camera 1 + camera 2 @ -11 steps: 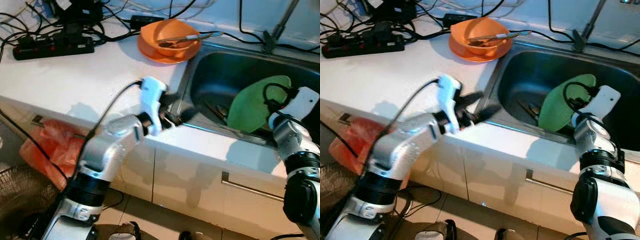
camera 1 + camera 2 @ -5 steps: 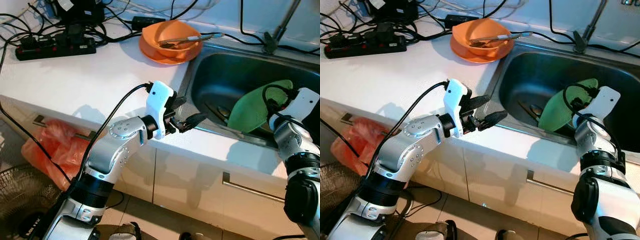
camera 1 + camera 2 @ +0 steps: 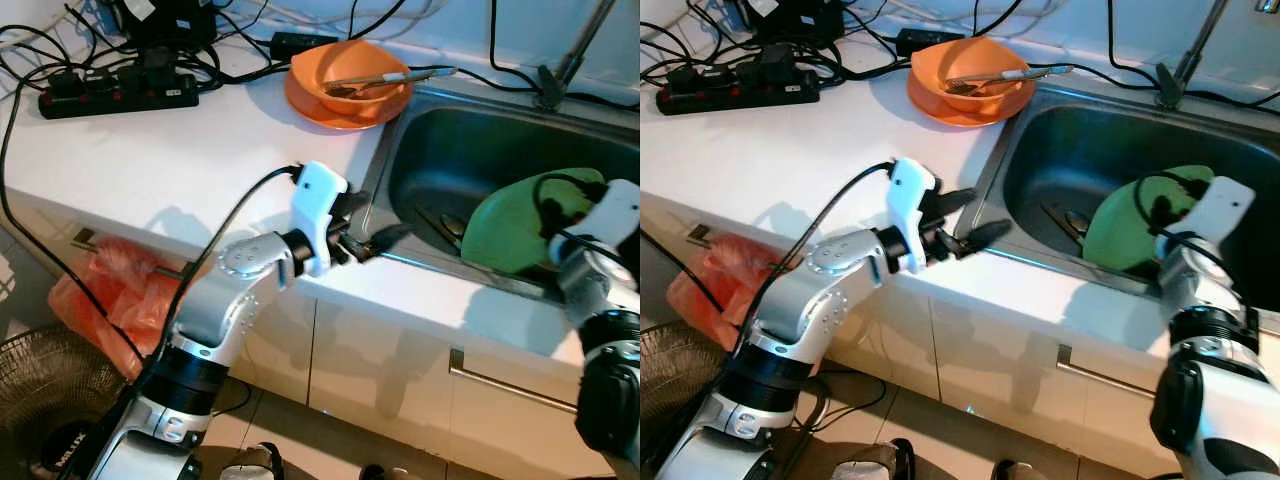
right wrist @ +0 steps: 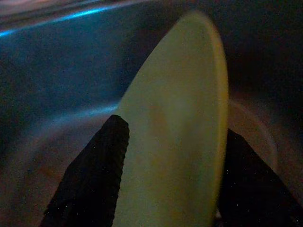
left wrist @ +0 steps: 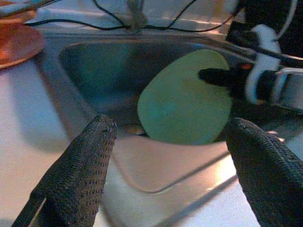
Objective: Kitchen organization
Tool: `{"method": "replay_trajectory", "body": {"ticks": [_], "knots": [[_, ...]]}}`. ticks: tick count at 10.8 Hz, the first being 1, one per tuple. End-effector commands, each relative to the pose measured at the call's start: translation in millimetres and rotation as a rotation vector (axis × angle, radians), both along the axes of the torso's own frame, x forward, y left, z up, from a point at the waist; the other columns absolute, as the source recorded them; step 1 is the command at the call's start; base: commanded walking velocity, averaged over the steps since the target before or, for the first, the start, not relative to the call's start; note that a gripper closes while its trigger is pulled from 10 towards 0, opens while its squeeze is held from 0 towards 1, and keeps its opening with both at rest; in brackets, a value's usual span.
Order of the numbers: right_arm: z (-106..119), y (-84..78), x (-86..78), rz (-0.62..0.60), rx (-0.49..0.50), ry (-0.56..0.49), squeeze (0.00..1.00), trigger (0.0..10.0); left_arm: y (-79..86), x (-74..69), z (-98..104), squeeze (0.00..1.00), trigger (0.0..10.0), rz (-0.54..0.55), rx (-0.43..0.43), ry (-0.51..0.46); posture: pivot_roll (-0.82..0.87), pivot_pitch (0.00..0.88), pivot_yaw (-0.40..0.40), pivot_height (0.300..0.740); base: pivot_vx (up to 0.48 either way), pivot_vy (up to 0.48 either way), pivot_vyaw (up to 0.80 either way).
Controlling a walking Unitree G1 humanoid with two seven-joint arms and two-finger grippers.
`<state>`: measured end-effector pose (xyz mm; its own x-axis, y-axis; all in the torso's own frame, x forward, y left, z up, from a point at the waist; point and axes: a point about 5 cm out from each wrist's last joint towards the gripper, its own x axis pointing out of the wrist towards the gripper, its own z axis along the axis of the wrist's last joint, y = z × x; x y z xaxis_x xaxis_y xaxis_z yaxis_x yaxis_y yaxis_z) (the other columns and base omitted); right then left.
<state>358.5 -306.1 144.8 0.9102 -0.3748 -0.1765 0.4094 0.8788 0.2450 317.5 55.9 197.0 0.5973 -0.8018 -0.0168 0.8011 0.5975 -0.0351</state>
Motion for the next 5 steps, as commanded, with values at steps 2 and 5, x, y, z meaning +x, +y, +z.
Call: {"method": "replay_trajectory", "body": {"ticks": [2,5], "knots": [[-17,-3.1,-9.7,0.002,-0.016,0.051,1.0,10.0,4.8,2.5,3,0.0,10.0,0.029,0.0,-0.021,0.12,0.141,0.024,0.74,0.0,0.0,0.0],[-2,-7.3,-8.2,0.004,-0.061,0.009,1.0,10.0,8.3,4.2,4,0.0,10.0,0.044,-0.001,-0.033,0.11,0.128,0.017,0.74,0.0,0.0,0.0]]}}
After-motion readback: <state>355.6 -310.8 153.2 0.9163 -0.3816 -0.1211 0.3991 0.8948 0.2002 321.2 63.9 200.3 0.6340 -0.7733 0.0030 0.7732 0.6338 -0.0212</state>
